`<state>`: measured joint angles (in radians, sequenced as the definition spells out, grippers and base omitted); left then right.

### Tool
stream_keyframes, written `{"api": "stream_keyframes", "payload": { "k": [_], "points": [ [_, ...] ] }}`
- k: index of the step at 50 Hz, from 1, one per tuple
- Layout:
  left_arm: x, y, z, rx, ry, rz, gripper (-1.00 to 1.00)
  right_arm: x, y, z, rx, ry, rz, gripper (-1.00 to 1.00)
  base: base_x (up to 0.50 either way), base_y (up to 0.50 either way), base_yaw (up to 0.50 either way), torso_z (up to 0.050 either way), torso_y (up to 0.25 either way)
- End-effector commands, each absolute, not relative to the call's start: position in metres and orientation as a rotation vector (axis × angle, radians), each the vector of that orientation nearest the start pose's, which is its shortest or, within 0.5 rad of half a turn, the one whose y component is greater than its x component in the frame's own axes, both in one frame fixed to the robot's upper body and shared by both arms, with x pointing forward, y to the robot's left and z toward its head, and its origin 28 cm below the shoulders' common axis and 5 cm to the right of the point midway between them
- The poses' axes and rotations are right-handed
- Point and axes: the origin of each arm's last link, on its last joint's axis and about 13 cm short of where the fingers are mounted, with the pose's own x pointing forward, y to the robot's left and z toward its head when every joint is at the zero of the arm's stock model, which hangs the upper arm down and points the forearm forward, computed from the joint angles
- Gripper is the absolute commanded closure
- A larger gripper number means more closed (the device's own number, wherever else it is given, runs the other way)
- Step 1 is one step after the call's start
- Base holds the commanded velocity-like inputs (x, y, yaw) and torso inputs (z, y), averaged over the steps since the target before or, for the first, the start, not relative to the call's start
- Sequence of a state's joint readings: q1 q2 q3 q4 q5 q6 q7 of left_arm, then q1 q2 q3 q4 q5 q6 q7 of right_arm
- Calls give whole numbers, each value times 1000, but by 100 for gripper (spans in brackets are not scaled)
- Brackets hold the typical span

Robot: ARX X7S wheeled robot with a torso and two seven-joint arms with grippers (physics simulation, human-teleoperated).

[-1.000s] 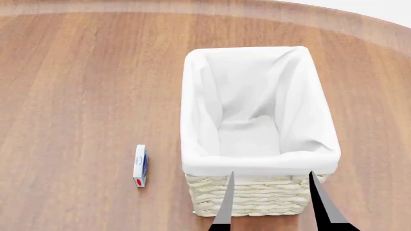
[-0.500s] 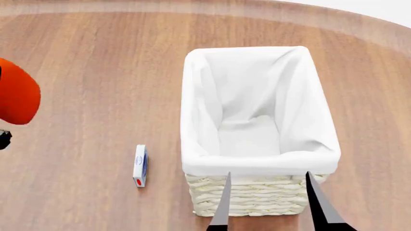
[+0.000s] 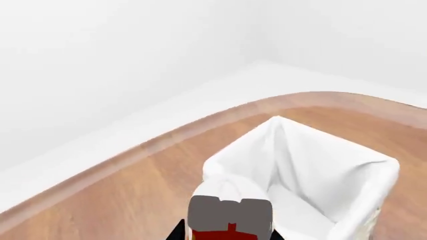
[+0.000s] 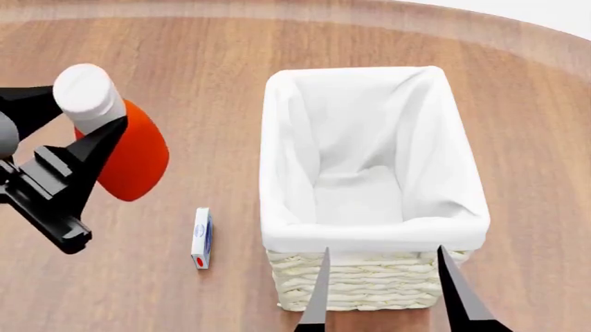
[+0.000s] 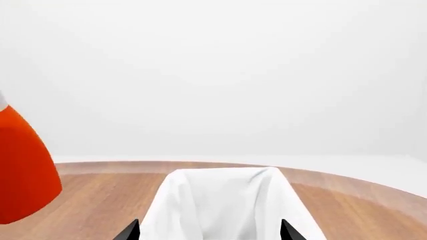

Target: Pick up the ketchup, and put it in the basket.

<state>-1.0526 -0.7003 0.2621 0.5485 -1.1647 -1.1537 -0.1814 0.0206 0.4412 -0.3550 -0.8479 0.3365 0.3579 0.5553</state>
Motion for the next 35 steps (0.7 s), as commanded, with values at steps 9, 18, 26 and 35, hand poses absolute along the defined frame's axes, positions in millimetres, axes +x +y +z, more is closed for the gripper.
{"api": "stream_keyframes", "payload": {
  "k": [9, 18, 26, 35],
  "points": [
    [267, 246, 322, 306, 19, -783, 100, 163, -84, 147, 16, -337, 59, -100, 0, 0, 0, 0, 0],
    [268, 238, 338, 299, 75, -962, 100, 160, -82, 148, 8, -332, 71, -100, 0, 0, 0, 0, 1],
    [279, 231, 344, 307, 128, -1012, 100, 154, -82, 151, -47, -327, 110, -100, 0, 0, 0, 0, 0],
    [290, 225, 349, 325, 159, -1002, 100, 155, -79, 159, -61, -319, 205, -100, 0, 0, 0, 0, 0]
  ]
}}
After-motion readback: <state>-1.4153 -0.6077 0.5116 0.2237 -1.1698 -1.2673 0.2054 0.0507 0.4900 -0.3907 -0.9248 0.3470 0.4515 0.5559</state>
